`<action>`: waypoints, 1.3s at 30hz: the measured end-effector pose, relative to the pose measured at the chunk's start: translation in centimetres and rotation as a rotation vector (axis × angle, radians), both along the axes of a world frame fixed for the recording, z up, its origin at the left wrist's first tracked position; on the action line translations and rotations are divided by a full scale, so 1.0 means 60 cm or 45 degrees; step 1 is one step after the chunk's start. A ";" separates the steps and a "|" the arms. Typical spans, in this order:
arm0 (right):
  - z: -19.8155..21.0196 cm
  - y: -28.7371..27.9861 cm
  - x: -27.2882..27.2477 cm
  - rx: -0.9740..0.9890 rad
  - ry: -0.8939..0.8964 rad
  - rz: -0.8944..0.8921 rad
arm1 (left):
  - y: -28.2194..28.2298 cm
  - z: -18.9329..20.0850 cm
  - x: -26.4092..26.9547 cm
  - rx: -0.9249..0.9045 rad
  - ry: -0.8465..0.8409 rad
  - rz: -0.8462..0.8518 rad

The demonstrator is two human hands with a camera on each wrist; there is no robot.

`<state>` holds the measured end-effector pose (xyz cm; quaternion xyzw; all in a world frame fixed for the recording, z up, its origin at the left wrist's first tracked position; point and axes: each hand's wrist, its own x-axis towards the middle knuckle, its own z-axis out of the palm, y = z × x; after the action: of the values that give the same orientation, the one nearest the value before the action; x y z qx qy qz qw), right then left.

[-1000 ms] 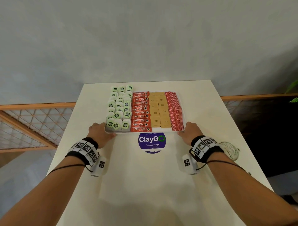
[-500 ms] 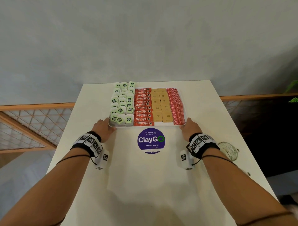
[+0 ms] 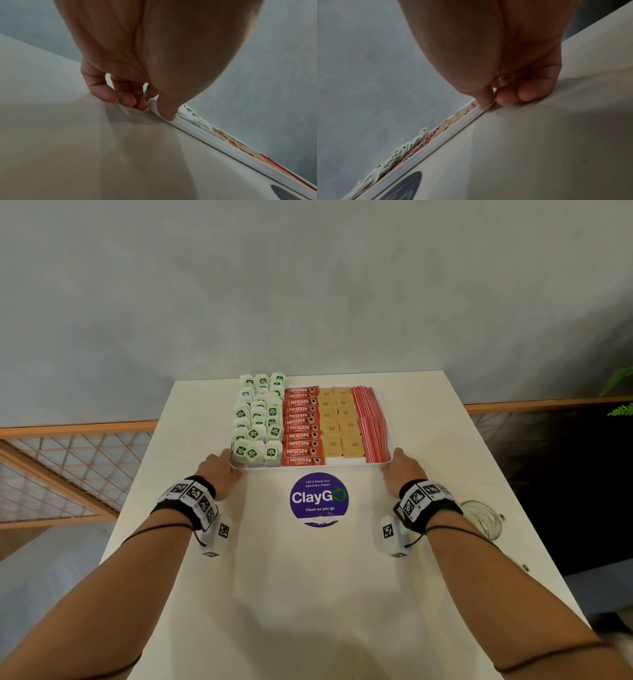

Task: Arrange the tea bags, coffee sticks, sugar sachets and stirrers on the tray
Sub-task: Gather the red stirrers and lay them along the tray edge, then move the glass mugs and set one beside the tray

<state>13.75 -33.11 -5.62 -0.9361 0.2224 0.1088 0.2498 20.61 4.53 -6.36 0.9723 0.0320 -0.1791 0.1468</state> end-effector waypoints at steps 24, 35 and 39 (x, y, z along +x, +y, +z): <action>0.191 0.010 -0.088 0.219 -0.184 0.361 | -0.054 0.053 -0.116 -0.257 0.102 0.116; 0.237 -0.178 -0.158 -0.125 -0.118 0.469 | -0.246 0.033 -0.250 -0.560 -0.017 -0.482; 0.183 -0.224 -0.168 -0.210 0.016 0.515 | -0.351 0.054 -0.277 -0.658 -0.117 -0.809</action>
<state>3.69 -46.56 5.39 -0.9782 0.0396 0.1441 0.1441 3.98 -16.50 -3.13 0.8719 -0.3224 -0.1741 0.3250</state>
